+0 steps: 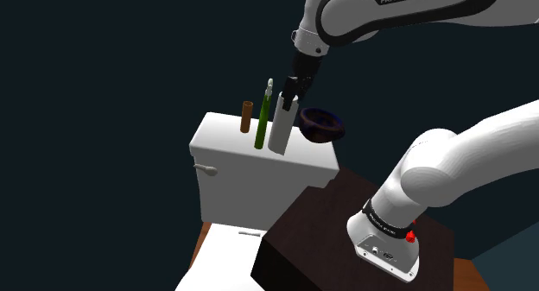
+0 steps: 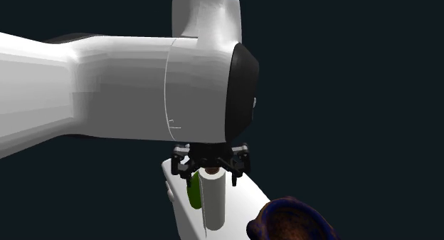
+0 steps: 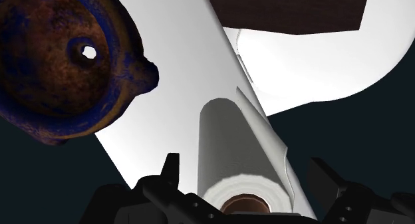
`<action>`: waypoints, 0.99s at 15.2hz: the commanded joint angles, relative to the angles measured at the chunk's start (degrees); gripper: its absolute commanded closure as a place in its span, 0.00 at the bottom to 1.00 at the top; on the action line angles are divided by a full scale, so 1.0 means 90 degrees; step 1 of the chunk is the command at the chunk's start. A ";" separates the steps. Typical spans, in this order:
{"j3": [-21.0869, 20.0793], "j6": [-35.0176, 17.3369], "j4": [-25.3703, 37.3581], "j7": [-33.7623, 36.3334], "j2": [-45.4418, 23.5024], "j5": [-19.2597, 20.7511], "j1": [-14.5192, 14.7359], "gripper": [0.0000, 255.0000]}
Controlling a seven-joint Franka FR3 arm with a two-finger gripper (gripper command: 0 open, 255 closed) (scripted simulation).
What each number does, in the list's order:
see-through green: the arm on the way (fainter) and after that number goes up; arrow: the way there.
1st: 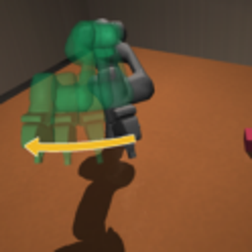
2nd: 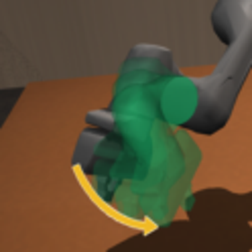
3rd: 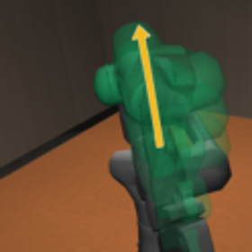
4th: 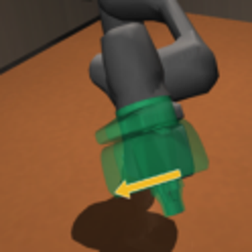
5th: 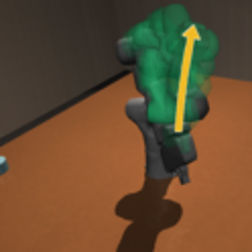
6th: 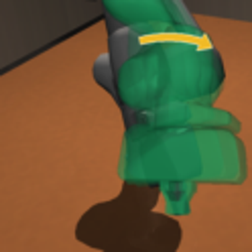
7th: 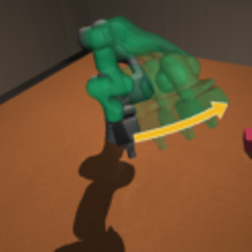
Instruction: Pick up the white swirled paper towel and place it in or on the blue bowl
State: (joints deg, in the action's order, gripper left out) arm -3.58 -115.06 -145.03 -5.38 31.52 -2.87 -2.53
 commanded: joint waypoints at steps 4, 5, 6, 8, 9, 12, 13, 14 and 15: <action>0.0000 0.0000 0.0000 0.0000 0.0000 0.0000 0.0000 1.00; 0.0000 0.0000 0.0000 0.0000 0.0000 0.0000 0.0000 1.00; 0.0000 0.0000 0.0000 0.0000 0.0000 0.0000 0.0000 1.00; 0.0000 0.0000 0.0000 0.0000 0.0000 0.0000 0.0000 1.00; 0.0000 0.0000 0.0000 0.0000 0.0000 0.0000 0.0000 1.00; 0.0006 0.0184 0.0141 0.0002 0.0043 0.0005 -0.0002 1.00; 0.0008 0.0275 0.0214 0.0003 0.0062 0.0007 -0.0003 1.00; 0.0011 0.0366 0.0288 0.0005 0.0079 0.0009 -0.0004 1.00; 0.0014 0.0456 0.0362 0.0006 0.0094 0.0011 -0.0004 1.00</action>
State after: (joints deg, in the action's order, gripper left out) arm -3.43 -111.66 -142.33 -5.40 32.24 -2.76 -2.59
